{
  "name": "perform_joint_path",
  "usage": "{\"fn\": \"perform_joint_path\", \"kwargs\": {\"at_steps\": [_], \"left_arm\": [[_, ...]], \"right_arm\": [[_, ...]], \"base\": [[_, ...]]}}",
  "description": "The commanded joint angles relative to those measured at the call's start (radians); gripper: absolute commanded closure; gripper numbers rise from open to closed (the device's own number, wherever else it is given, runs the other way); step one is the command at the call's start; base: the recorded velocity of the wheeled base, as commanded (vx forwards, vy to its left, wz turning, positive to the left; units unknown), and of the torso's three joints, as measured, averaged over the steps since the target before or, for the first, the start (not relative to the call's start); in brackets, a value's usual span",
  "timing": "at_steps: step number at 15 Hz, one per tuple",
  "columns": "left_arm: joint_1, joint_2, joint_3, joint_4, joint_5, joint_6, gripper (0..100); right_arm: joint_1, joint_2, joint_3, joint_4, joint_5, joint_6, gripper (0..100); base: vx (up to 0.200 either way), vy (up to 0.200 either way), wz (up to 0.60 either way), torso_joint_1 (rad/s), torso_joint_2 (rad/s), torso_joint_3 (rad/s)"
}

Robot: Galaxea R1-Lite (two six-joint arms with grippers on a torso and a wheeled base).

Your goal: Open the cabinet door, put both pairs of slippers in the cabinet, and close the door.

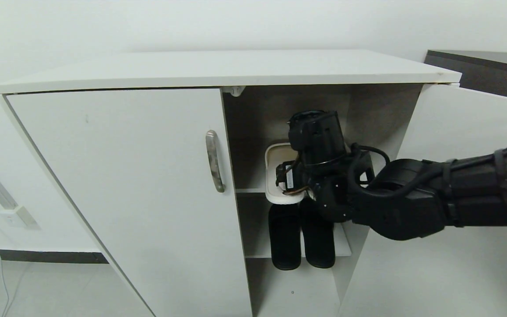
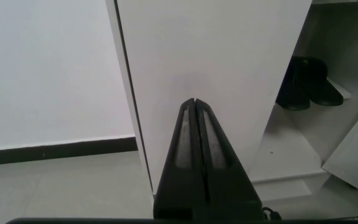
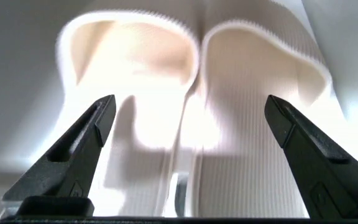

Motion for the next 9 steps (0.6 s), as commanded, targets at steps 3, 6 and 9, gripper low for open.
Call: {"fn": "perform_joint_path", "kwargs": {"at_steps": [3, 6, 9], "left_arm": [[0.0, 0.0, 0.0, 0.0, 0.0, 0.0, 100], [0.0, 0.0, 0.0, 0.0, 0.0, 0.0, 100], [0.0, 0.0, 0.0, 0.0, 0.0, 0.0, 100]], "right_arm": [[0.06, -0.155, 0.202, -0.07, 0.011, 0.0, 100], [0.067, -0.19, 0.339, -0.222, 0.099, -0.006, 100], [0.067, -0.193, 0.454, -0.353, 0.12, -0.018, 100]], "base": [[0.0, 0.0, 0.0, 0.0, 0.0, 0.0], [0.0, 0.0, 0.0, 0.0, 0.0, 0.0], [0.0, 0.0, 0.0, 0.0, 0.0, 0.0]]}}
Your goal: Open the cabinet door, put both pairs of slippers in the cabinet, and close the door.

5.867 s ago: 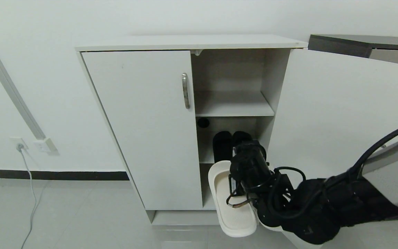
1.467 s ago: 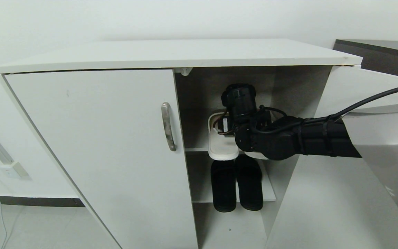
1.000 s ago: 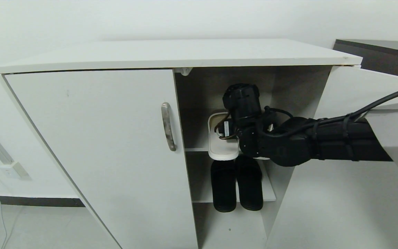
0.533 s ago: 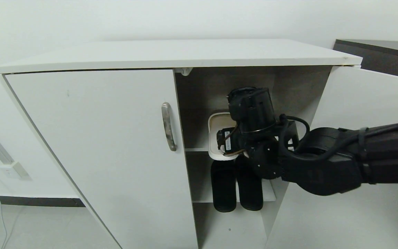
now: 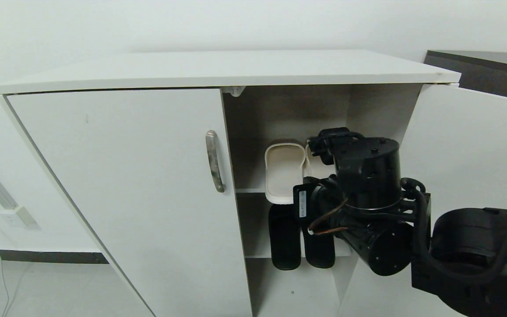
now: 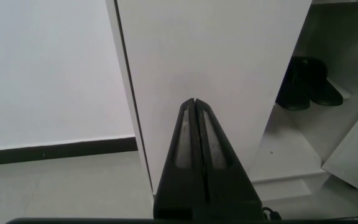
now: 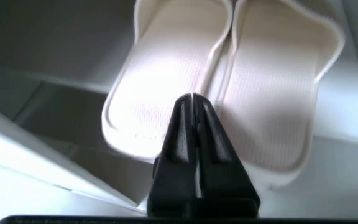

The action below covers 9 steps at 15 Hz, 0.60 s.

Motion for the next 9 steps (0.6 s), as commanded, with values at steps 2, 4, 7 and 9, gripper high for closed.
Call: {"fn": "perform_joint_path", "kwargs": {"at_steps": [2, 4, 7, 9], "left_arm": [[0.0, 0.0, 0.0, 0.0, 0.0, 0.0, 100], [0.0, 0.0, 0.0, 0.0, 0.0, 0.0, 100], [0.0, 0.0, 0.0, 0.0, 0.0, 0.0, 100], [0.0, 0.0, 0.0, 0.0, 0.0, 0.0, 100]], "right_arm": [[0.007, -0.015, 0.054, -0.044, 0.003, -0.022, 100], [0.015, -0.014, 0.055, -0.045, 0.003, -0.022, 100], [0.029, -0.015, 0.057, -0.045, 0.0, -0.023, 100], [0.037, -0.014, 0.057, -0.045, 0.0, -0.023, 100]], "base": [[0.0, 0.0, 0.0, 0.0, 0.0, 0.0], [0.0, 0.0, 0.0, 0.0, 0.0, 0.0], [0.0, 0.0, 0.0, 0.0, 0.0, 0.0], [0.0, 0.0, 0.0, 0.0, 0.0, 0.0]]}}
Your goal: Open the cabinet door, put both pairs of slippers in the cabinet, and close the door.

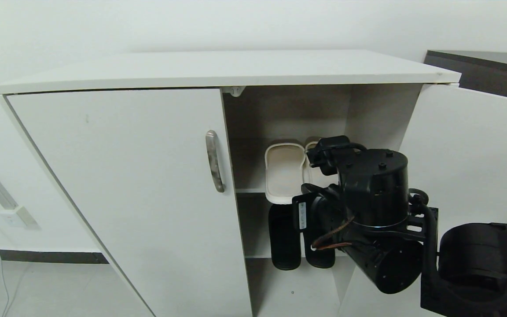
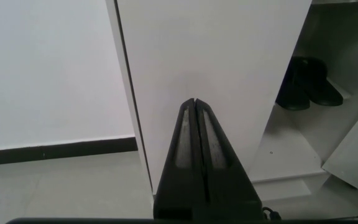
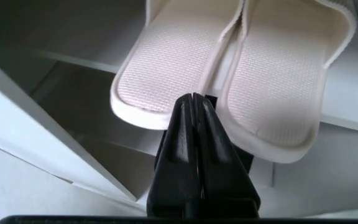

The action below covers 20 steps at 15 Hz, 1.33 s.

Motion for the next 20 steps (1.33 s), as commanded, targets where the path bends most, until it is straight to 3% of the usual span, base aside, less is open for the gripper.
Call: {"fn": "perform_joint_path", "kwargs": {"at_steps": [1, 20], "left_arm": [[0.0, 0.0, 0.0, 0.0, 0.0, 0.0, 100], [0.0, 0.0, 0.0, 0.0, 0.0, -0.001, 100]], "right_arm": [[0.005, 0.004, 0.0, 0.0, 0.0, 0.0, 100], [0.012, 0.002, 0.048, -0.006, 0.008, -0.012, 100]], "base": [[0.0, 0.0, 0.0, 0.0, 0.0, 0.0], [-0.189, 0.0, 0.0, 0.001, 0.0, 0.003]]}}
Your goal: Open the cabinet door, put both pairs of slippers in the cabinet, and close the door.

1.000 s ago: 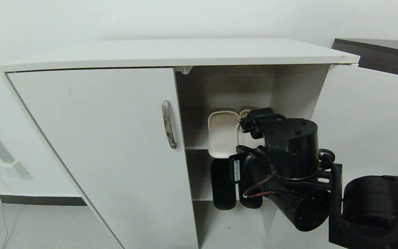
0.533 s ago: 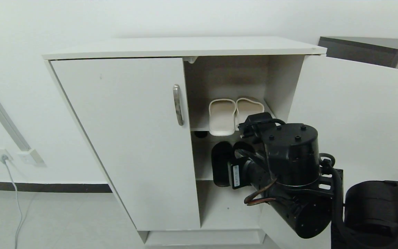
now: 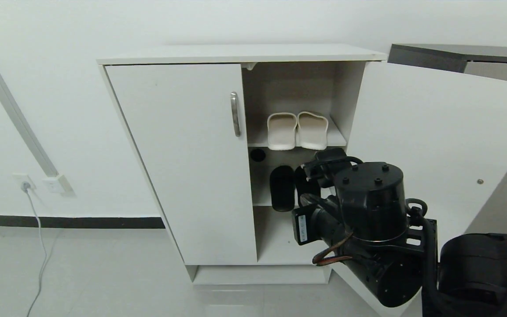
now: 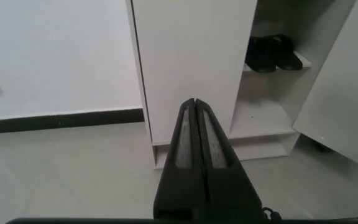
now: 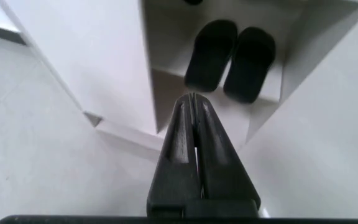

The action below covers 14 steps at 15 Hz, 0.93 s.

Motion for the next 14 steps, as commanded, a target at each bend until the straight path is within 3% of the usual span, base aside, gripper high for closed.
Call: {"fn": "perform_joint_path", "kwargs": {"at_steps": [1, 14], "left_arm": [[0.0, 0.0, 0.0, 0.001, 0.0, 0.0, 100], [0.0, 0.0, 0.0, -0.001, 0.0, 0.0, 100]], "right_arm": [[0.0, 0.004, 0.002, -0.003, 0.0, -0.003, 100], [-0.003, 0.005, 0.021, -0.016, 0.026, -0.005, 100]], "base": [[0.0, 0.0, 0.0, 0.0, 0.0, 0.0], [0.0, 0.0, 0.0, 0.0, 0.0, 0.0]]}}
